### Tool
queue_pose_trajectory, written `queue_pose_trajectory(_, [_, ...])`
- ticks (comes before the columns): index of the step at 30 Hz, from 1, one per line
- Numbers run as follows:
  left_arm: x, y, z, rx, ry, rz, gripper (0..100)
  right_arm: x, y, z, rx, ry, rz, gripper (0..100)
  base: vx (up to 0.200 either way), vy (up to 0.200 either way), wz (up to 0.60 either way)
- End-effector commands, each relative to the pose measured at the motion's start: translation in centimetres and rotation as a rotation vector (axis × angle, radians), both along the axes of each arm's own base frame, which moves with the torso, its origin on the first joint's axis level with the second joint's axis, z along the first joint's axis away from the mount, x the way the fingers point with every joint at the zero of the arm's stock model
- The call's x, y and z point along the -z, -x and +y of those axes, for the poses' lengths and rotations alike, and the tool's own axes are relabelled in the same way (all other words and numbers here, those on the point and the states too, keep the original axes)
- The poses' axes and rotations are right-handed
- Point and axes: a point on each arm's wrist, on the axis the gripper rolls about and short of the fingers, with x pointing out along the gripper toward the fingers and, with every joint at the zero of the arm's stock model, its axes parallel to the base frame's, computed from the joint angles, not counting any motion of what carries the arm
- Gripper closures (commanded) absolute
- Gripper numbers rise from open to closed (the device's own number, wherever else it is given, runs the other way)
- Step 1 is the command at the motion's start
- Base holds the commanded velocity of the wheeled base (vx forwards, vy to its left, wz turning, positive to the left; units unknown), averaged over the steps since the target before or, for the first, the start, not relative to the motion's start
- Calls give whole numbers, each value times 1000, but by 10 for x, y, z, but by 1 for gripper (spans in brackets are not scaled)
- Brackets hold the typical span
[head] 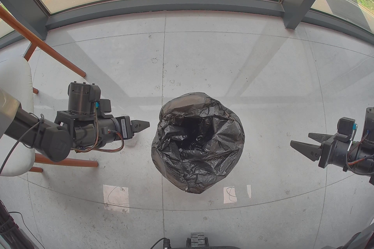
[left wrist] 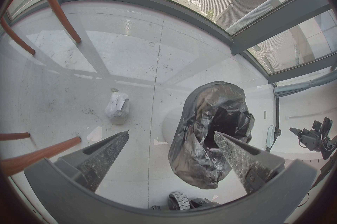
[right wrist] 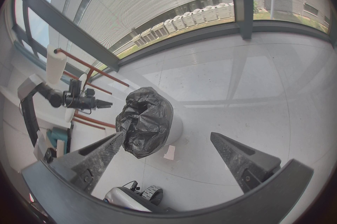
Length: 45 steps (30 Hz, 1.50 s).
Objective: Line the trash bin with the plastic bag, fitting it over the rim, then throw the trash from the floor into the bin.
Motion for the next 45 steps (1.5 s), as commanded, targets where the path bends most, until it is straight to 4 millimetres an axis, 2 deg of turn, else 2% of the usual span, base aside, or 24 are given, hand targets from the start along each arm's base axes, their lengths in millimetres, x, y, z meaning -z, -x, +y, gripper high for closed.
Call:
queue_pose_trajectory(1, [0,31,20,-38,7,5,0,-6,16,-6,84,-53,-10,0,0,0,0])
queue_pose_trajectory(4, [4,33,28,-64,1,-12,0,-4,20,-7,90,-57,-7,0,0,0,0])
queue_pose_trajectory(8, [3,35,29,-74,16,-58,0,-2,23,-7,93,-54,0,0,0,0,0])
queue_pose_trajectory(12, [18,44,33,-76,-2,-20,0,-1,25,-8,100,-50,1,0,0,0,0])
queue_pose_trajectory(18, [25,35,45,-157,-83,-27,0,-2,29,-8,95,-52,-9,0,0,0,0])
queue_pose_trajectory(21, [46,17,44,-153,-114,27,0,-3,29,-7,94,-54,-15,0,0,0,0])
queue_pose_trajectory(25, [54,1,39,-146,-113,19,0,-5,28,-8,95,-55,-21,0,0,0,0])
queue_pose_trajectory(29, [78,-30,35,-140,-159,-4,0,-6,31,-8,96,-57,-32,0,0,0,0])
queue_pose_trajectory(34, [100,-59,31,-163,-191,-4,0,-3,36,-9,98,-57,-25,0,0,0,0])
queue_pose_trajectory(39, [110,-78,27,-183,-203,-15,0,-4,38,-10,100,-59,-34,0,0,0,0])
queue_pose_trajectory(40, [118,-90,26,-207,-214,-25,0,-4,39,-10,100,-59,-31,0,0,0,0])
queue_pose_trajectory(45, [132,-117,32,-241,-211,-56,0,-3,41,-11,100,-58,-29,0,0,0,0])
